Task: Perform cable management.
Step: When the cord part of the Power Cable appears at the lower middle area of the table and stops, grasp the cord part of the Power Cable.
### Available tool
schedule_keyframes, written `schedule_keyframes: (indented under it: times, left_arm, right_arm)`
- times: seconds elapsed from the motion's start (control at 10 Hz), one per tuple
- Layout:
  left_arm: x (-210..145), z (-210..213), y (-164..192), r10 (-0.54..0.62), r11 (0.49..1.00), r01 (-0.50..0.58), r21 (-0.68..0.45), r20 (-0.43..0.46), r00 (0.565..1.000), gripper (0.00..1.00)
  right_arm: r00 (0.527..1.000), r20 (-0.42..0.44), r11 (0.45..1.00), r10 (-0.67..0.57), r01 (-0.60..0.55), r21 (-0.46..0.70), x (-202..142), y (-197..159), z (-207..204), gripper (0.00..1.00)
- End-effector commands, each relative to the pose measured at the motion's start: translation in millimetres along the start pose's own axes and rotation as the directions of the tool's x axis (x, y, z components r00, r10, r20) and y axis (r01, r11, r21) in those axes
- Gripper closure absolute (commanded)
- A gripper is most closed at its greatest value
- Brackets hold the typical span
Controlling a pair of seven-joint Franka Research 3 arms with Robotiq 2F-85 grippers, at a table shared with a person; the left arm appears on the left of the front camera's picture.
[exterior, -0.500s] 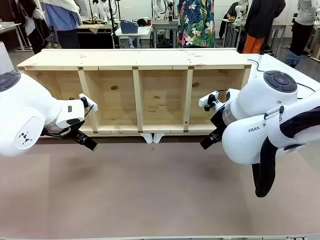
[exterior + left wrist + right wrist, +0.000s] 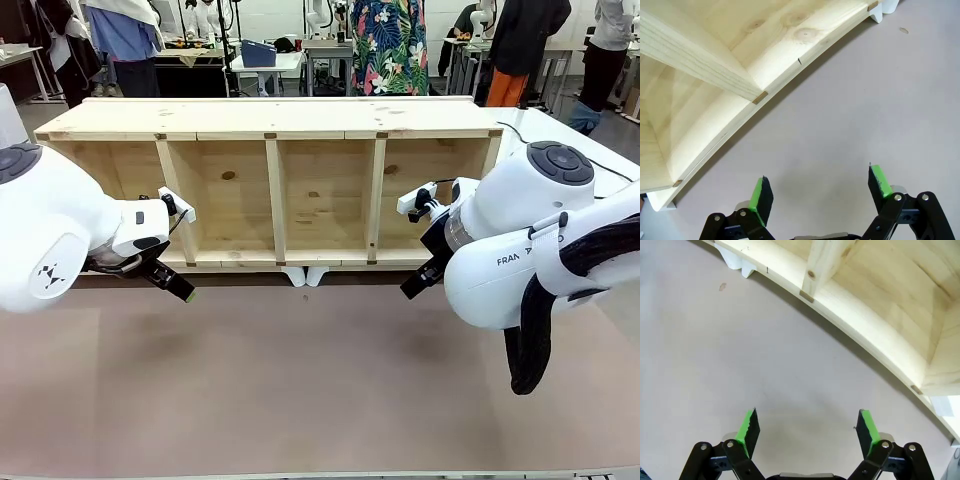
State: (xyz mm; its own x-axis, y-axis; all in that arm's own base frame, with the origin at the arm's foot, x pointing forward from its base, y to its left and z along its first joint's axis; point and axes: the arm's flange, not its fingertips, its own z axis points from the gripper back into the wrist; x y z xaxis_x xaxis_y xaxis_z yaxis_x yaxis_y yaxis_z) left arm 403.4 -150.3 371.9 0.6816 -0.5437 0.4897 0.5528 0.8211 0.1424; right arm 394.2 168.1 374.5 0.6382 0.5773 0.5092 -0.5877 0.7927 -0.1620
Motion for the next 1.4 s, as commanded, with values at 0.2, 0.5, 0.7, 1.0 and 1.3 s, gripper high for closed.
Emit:
schedule_keyframes:
  times: [0.2,0.5,0.7,1.0,1.3]
  left_arm:
    - [0,0,0,0.001,1.000,-0.001,0.000,0.000,1.000,0.00]
    - [0,0,0,0.001,1.000,-0.001,0.000,0.000,1.000,0.00]
    - [2,9,-2,0.007,1.000,-0.006,0.030,-0.039,0.999,0.00]
    - [-2,67,-6,-0.052,0.998,0.052,0.043,-0.002,0.999,0.00]
    - [-18,126,-11,-0.074,0.992,0.066,0.106,0.075,0.994,0.00]
  right_arm:
    - [1.000,0.000,1.000,-0.002,0.002,0.001,0,0,0,0.00]
    - [1.000,0.000,1.000,-0.002,0.002,0.001,0,0,0,0.00]
    - [1.000,-0.012,0.998,-0.025,0.024,-0.053,1,-1,10,0.00]
    - [0.999,0.031,0.988,-0.043,0.047,-0.144,-4,-1,72,0.00]
    - [0.996,0.071,0.973,-0.056,0.070,-0.218,-11,7,132,0.00]
